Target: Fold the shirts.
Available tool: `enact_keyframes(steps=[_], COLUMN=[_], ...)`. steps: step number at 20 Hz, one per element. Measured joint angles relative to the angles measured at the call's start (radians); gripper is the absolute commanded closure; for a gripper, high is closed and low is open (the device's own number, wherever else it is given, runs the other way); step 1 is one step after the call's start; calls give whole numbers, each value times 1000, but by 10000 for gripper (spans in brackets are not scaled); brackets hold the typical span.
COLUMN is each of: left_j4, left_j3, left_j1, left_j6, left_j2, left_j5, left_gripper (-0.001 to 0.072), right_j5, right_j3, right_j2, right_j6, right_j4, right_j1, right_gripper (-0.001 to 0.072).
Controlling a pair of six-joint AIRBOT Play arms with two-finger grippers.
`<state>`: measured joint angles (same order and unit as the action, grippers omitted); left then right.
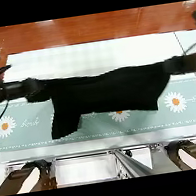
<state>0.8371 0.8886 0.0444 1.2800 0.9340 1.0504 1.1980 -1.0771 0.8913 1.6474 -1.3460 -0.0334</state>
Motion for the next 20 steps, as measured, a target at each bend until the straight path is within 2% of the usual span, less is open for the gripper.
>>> enact_keyframes(steps=[1,2,3,4,5,9,12,16,20], left_j4=[2,-1,0,0,-2,84,154,187,23], left_j3=[16,43,80,121,171,331,314,65,-208], left_j1=[-32,-58,-82,-99,-112,-88,8,164,290], left_j6=[0,0,0,3,9,10,30,44,-68], left_j2=[74,141,215,277,338,499,516,419,349], left_j5=[-46,-88,-112,-124,-129,19,159,206,151], left_gripper=[688,681,531,108,5,6,8,7,8], right_j5=[-45,-73,-95,-98,-97,30,151,146,35], right_j3=[-12,-34,-63,-98,-134,-261,-250,21,363], right_j2=[74,148,217,286,344,466,432,279,151], right_j6=[-5,-9,-14,-18,-23,-110,-169,-216,-295], right_j4=[31,66,104,143,180,259,185,143,304], right_j1=[21,40,57,76,95,200,327,539,662], right_gripper=[681,642,382,82,88,88,92,94,94])
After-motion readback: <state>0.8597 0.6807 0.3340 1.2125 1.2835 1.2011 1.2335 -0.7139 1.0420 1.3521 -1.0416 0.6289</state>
